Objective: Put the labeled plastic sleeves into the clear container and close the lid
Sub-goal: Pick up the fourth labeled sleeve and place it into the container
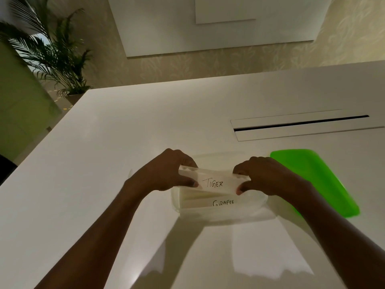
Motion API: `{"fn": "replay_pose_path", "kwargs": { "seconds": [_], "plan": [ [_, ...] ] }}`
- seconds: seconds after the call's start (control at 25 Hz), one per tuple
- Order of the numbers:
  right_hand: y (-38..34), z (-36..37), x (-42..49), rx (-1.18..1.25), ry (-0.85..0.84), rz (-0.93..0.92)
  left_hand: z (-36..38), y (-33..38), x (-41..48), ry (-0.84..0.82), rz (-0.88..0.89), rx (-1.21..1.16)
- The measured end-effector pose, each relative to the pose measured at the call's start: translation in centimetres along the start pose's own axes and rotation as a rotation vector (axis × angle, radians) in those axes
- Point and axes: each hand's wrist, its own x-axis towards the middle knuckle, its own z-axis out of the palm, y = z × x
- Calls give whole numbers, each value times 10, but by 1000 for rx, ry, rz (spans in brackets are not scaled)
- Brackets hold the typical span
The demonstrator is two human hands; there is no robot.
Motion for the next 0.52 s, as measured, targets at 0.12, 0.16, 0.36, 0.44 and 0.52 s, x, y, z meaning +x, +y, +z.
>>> {"fn": "replay_pose_path", "kwargs": {
  "seconds": [0.12, 0.16, 0.36, 0.44, 0.52],
  "plan": [
    [-8, -1, 6, -135, -61, -16, 9, 2, 1, -54, -33, 68],
    [-11, -1, 8, -154, -80, -17, 11, 4, 1, -67, -37, 105],
    [-21, 7, 9, -237, -150, -31, 28, 11, 2, -106, -33, 326],
    [-22, 9, 9, -276, -149, -32, 34, 12, 3, -129, -47, 400],
    [-23, 9, 10, -291, -148, -30, 40, 14, 5, -162, -45, 459]
  ]
}}
